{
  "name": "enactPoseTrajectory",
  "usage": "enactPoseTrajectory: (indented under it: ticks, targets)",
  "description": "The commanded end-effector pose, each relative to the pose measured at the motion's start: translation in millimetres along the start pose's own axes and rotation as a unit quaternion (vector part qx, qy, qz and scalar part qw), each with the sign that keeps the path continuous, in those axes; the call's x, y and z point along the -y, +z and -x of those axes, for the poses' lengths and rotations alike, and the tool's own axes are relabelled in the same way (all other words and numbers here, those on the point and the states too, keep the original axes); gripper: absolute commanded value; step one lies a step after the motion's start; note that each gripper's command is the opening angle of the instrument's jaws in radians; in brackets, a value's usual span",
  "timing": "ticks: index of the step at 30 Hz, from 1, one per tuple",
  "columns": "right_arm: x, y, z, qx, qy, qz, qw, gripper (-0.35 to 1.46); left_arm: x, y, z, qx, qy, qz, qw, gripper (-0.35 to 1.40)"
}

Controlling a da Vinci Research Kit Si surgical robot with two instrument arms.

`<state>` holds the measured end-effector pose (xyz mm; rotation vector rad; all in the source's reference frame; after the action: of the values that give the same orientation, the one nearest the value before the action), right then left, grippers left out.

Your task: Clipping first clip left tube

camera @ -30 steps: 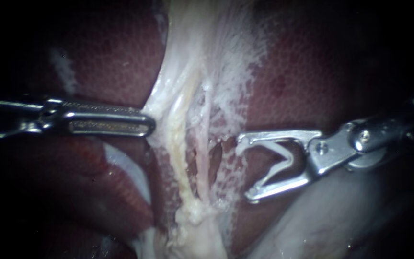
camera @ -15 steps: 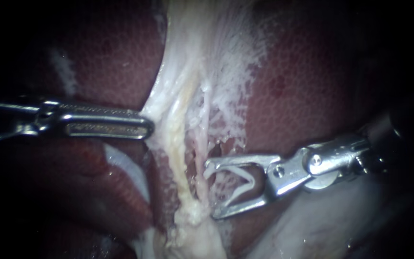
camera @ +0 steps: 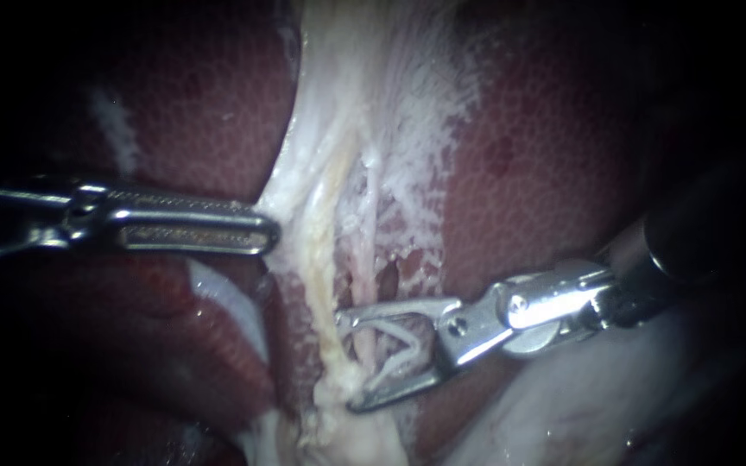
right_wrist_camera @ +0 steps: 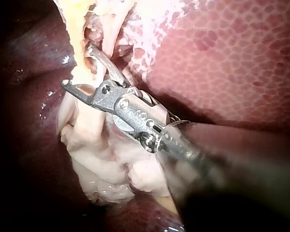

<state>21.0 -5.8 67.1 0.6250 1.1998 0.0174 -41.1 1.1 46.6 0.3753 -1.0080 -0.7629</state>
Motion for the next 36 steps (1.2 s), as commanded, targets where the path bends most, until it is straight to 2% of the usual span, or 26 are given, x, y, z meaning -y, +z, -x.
enactPoseTrajectory:
  ticks: [1,5,18,36]
  targets:
    - [0.1,0.0,-0.1,0.0,0.001,-0.002,1.0,0.6,0.0,0.0,0.0,0.0,0.0,0.0,1.0,-0.35]
    - [0.3,0.4,-0.5,0.0,0.004,-0.002,1.0,0.6,0.0,0.1,0.0,0.0,0.0,0.0,1.0,-0.35]
    - [-0.2,2.6,-1.5,0.0,0.007,-0.005,1.0,0.59,0.0,0.2,0.1,0.0,0.0,0.0,1.0,-0.35]
    - [-0.4,4.5,-2.8,-0.002,0.012,-0.029,0.9995,0.59,0.1,0.3,0.1,0.0,0.0,0.001,1.0,-0.35]
